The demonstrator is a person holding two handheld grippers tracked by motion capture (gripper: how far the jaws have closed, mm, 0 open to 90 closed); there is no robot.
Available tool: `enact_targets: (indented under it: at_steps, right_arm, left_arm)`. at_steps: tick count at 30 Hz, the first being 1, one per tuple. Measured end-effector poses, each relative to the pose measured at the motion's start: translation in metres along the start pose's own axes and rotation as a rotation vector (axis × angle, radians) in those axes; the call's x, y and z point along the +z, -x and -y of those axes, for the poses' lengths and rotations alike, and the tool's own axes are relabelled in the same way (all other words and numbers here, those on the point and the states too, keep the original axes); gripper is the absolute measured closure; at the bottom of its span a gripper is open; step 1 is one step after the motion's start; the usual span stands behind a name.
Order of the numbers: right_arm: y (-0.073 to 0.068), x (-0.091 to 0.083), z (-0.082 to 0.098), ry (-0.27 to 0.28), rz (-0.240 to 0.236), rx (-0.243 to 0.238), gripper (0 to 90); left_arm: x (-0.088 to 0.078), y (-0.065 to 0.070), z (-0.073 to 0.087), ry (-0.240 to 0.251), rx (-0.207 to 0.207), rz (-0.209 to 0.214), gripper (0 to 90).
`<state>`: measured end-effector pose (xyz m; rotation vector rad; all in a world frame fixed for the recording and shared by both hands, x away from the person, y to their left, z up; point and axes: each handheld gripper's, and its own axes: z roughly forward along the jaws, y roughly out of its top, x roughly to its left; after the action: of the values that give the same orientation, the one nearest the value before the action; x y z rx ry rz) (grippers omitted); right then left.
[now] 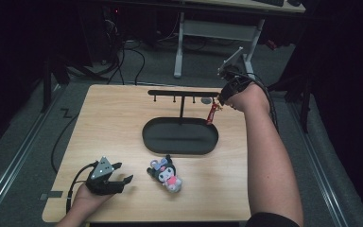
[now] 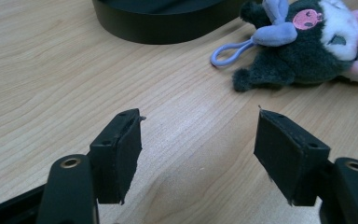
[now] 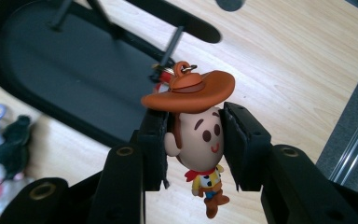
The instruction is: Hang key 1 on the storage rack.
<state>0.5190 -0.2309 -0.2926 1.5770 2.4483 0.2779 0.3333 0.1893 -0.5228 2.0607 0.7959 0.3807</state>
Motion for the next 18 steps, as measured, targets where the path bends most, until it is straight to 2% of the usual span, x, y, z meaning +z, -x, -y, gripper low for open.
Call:
enact_targets:
  at_steps: [2, 9, 10, 18]
  right_arm:
    - [0.002, 0.007, 0.002, -0.013, 0.011, 0.006, 62.1]
    - [0.005, 0.026, 0.011, -0.026, -0.004, 0.026, 62.1]
    - [0.006, 0.033, 0.015, -0.031, -0.004, 0.025, 62.0]
    - [0.005, 0.059, 0.025, -0.035, -0.025, 0.035, 61.7]
  left_arm:
    - [0.0, 0.0, 0.0, 0.004, 0.0, 0.001, 32.3]
    - [0.001, 0.001, 0.0, -0.002, 0.007, 0.006, 32.3]
    - [0.001, 0.001, 0.0, -0.002, 0.006, 0.006, 32.3]
    - [0.003, 0.003, 0.0, -0.012, 0.016, 0.009, 32.3]
